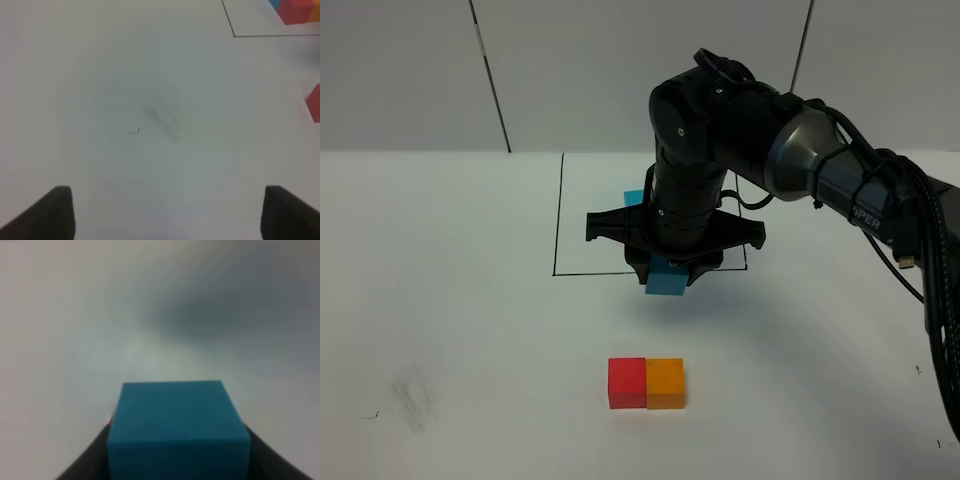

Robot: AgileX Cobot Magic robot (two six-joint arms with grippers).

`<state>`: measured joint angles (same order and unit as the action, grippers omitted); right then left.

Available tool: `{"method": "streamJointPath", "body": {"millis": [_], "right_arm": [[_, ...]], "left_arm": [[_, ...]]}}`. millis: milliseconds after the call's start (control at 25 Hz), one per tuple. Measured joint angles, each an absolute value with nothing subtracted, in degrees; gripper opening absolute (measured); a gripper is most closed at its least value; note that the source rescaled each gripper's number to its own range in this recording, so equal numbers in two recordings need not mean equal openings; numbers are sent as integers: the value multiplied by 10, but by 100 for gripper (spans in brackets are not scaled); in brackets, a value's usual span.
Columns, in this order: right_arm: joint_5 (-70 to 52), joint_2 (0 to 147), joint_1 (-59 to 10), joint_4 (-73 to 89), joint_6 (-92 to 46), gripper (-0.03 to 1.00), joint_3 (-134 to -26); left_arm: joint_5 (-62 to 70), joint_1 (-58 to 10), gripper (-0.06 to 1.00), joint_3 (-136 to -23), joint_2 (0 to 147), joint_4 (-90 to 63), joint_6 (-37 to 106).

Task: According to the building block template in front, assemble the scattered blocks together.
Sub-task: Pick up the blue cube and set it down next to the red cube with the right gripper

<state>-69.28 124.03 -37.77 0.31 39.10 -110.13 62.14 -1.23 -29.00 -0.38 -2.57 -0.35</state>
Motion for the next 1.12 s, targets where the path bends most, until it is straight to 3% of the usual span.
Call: {"method": "streamJointPath", "body": {"millis": [440, 1120], "right_arm": [[-667, 1275, -390, 24, 396, 22, -1102], [-656, 1314, -444, -74, 453, 22, -1102]], "left_arm": [[621, -12, 93, -290, -4, -26, -4], [621, -12, 93, -290, -4, -26, -4]]}}
